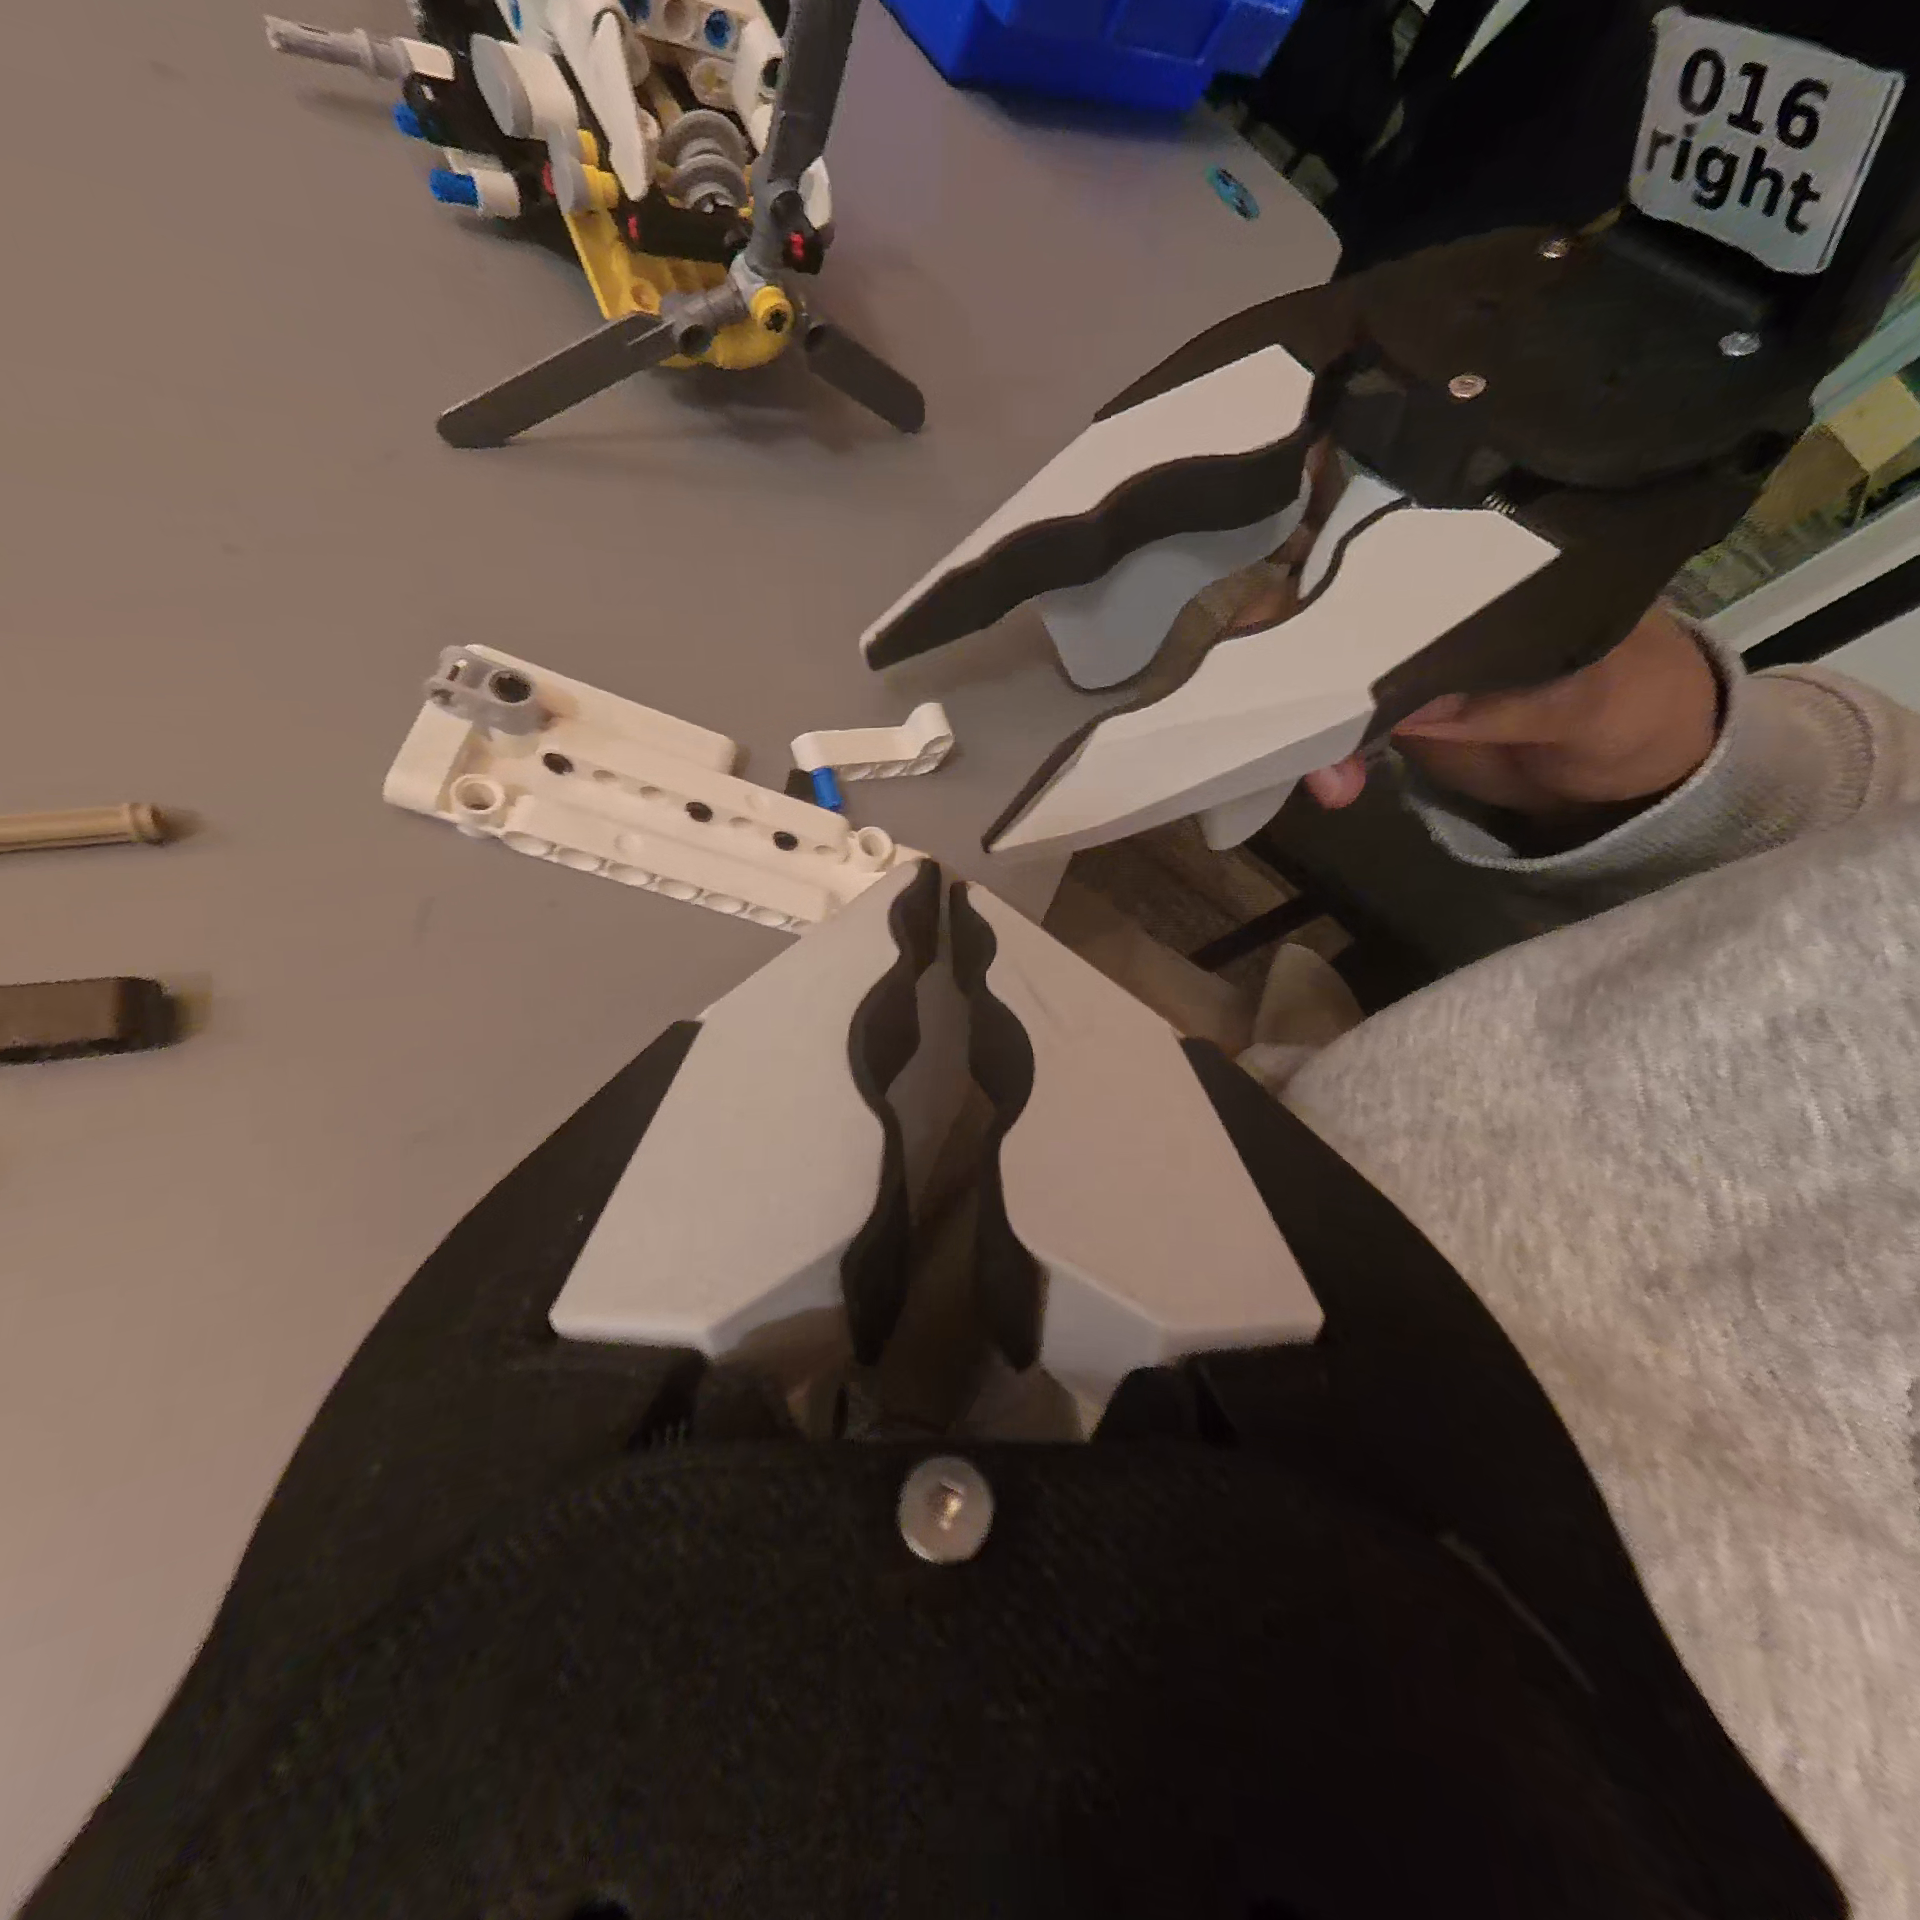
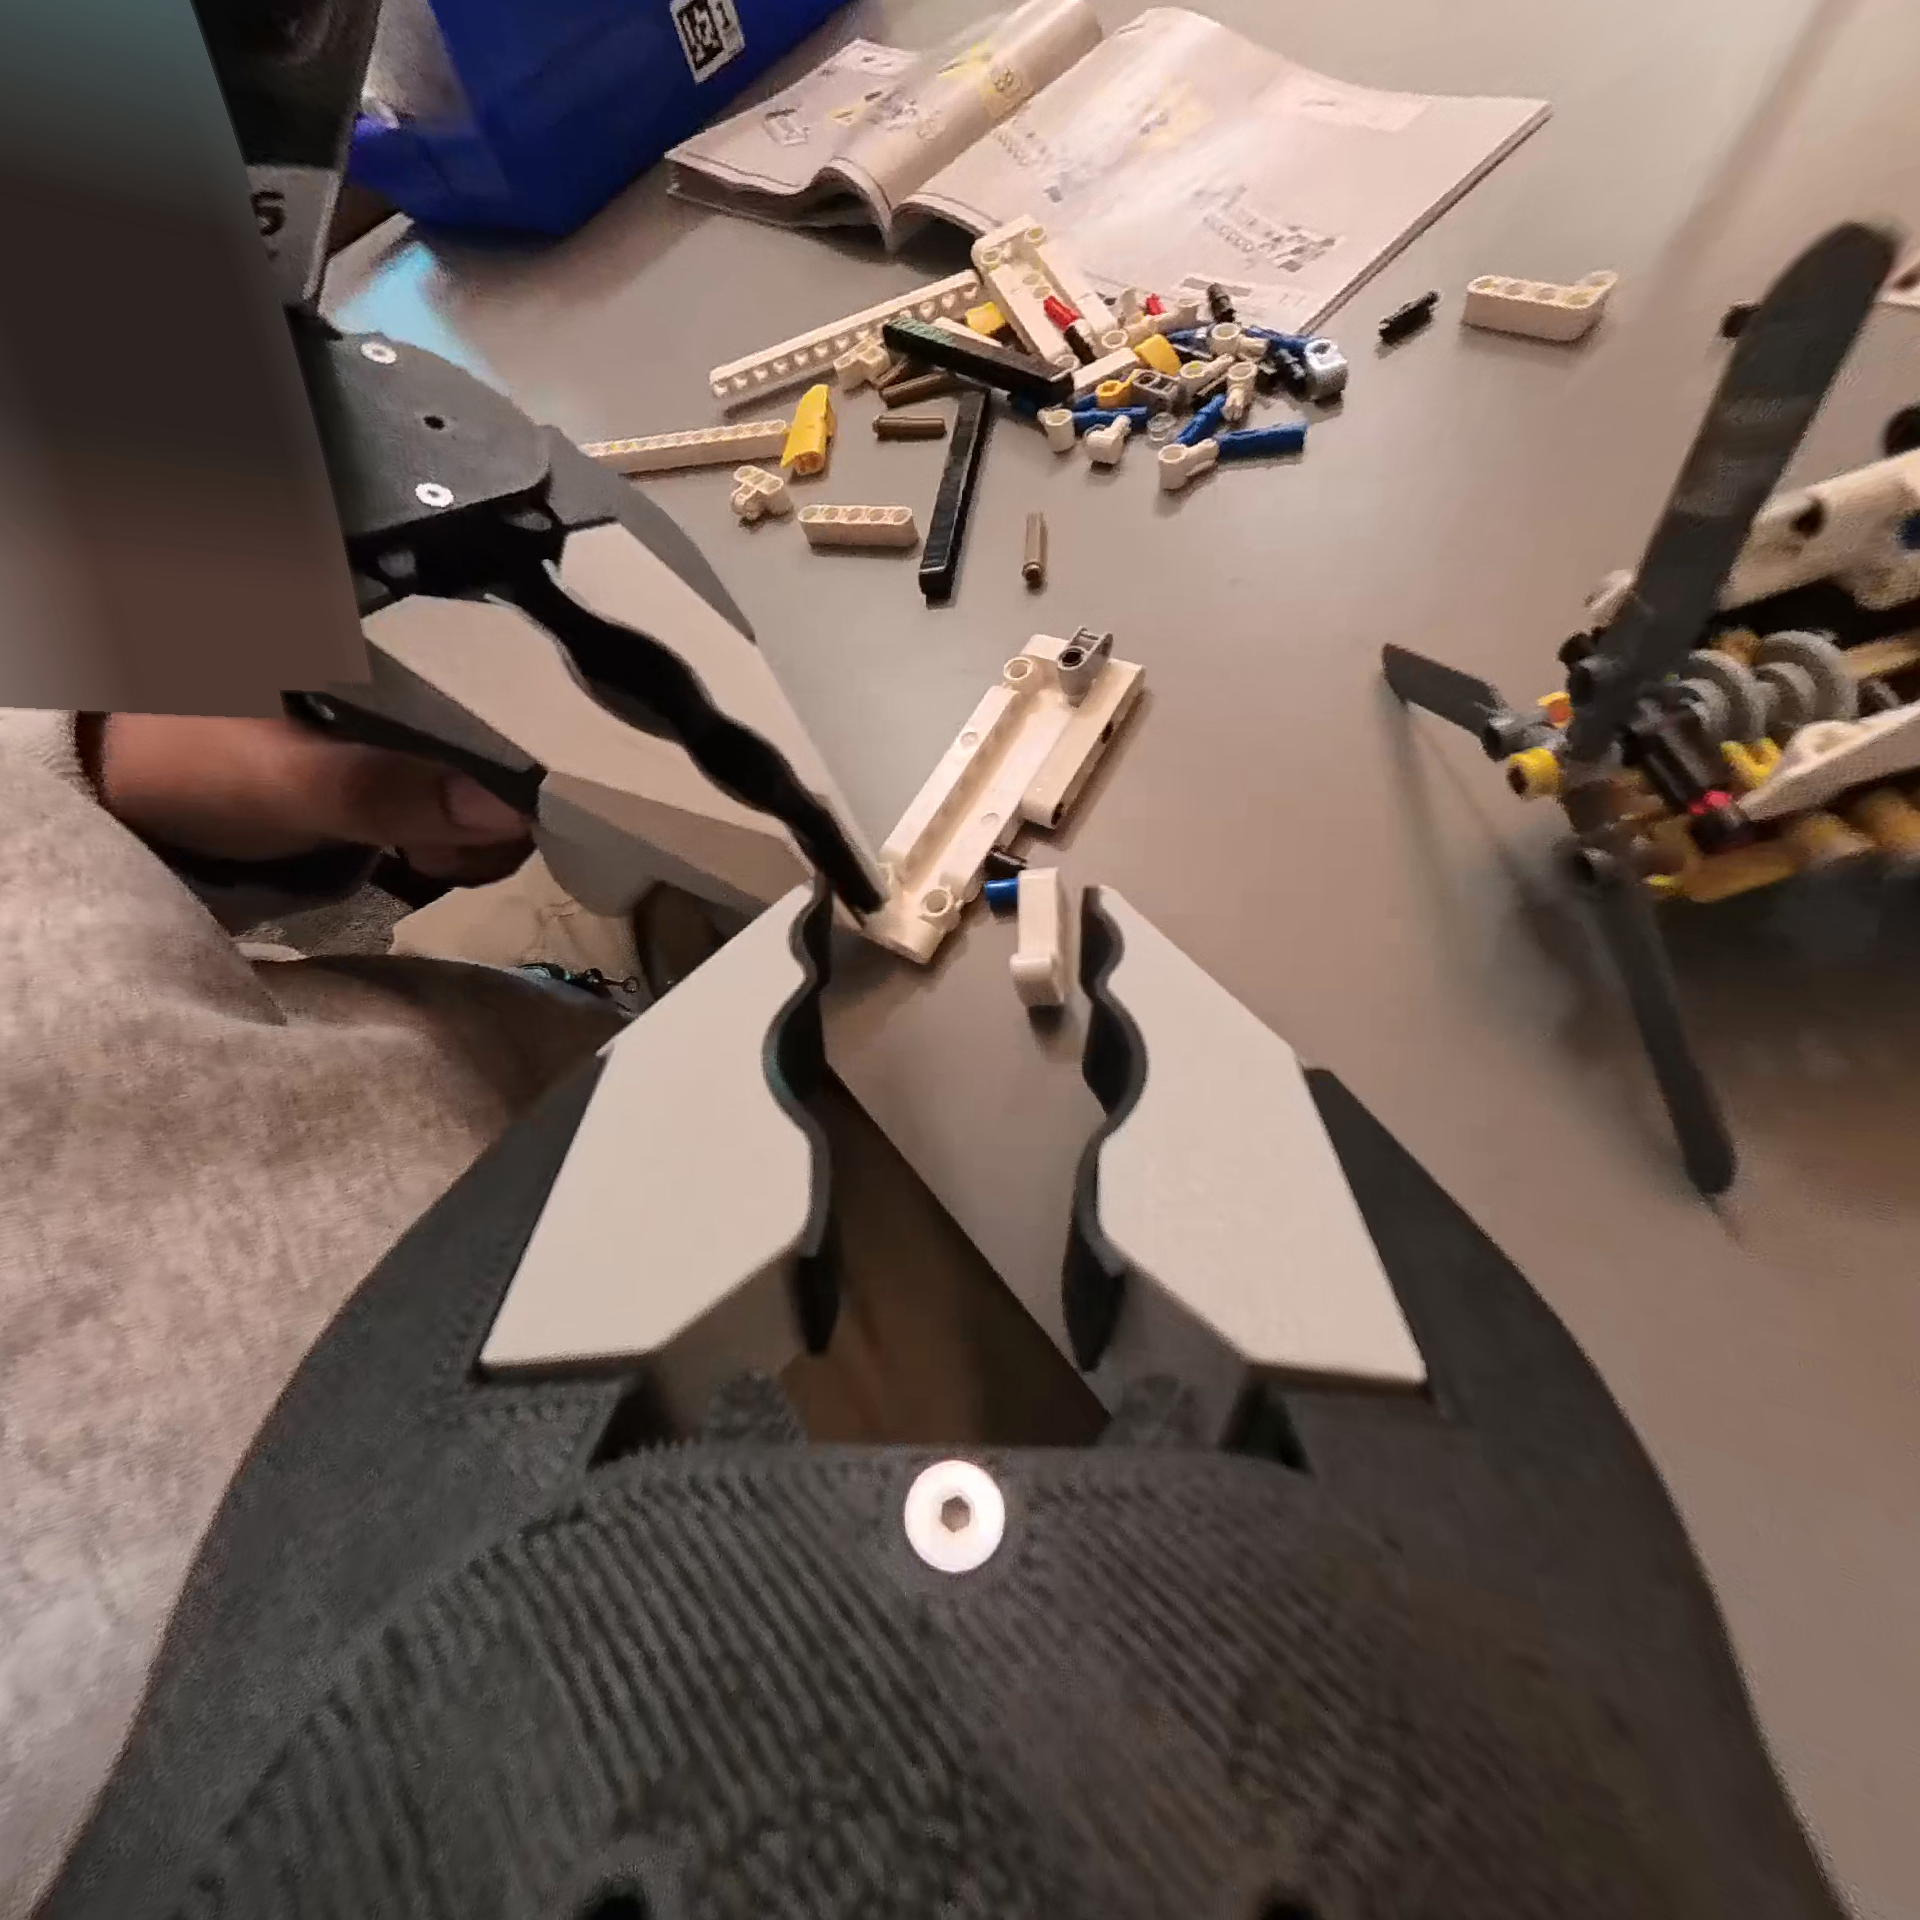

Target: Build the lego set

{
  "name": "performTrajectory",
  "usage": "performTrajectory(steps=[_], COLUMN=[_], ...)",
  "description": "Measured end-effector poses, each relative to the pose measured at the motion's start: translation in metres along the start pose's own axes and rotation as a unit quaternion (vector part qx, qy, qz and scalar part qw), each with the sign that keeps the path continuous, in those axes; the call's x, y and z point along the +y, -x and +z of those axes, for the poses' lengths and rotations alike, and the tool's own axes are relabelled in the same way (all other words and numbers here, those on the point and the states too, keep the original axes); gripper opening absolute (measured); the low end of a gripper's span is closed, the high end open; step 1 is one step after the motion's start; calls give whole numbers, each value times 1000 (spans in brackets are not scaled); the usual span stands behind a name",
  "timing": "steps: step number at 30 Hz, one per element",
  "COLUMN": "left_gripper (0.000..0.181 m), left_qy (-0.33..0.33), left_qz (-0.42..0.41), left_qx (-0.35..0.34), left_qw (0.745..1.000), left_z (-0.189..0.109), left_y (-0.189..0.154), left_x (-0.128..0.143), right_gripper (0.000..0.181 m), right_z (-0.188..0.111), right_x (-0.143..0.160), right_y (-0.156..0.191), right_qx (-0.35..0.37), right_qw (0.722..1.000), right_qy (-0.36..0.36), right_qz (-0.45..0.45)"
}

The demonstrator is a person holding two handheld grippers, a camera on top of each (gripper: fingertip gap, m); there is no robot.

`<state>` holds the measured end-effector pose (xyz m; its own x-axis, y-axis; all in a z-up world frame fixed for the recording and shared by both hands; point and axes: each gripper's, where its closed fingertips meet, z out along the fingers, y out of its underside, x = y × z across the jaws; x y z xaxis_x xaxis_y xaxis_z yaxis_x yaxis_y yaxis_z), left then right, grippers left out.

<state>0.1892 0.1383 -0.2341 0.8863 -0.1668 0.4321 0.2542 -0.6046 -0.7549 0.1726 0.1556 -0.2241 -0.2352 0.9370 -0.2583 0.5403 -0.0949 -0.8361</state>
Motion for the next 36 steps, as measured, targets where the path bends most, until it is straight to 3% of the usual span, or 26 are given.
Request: performTrajectory(steps=[8, 15, 19, 25, 29, 36], left_gripper=[2, 1, 3, 3, 3, 3], left_qy=[-15, -71, -116, -154, -159, -168], left_qz=[-1, -16, -21, 30, 24, 5], left_qx=[-13, -32, -11, -38, -16, 2], left_qw=[1000, 997, 993, 987, 987, 986], left_z=[-19, -35, -42, -56, -58, -60], left_y=[5, 22, 18, 22, 17, 17], left_x=[-7, -16, -23, -23, -21, -22], right_gripper=[55, 90, 88, 62, 50, 58], right_z=[6, 10, 19, 19, 15, 20], right_x=[2, 5, 10, 13, 13, 12], right_y=[0, -2, 2, -5, -10, -9], right_qx=[34, 81, 118, 157, 161, 151], right_qw=[999, 996, 992, 984, 983, 983], right_qy=[21, 24, 41, 68, 75, 93], right_qz=[-31, -15, -27, -48, -38, -52])
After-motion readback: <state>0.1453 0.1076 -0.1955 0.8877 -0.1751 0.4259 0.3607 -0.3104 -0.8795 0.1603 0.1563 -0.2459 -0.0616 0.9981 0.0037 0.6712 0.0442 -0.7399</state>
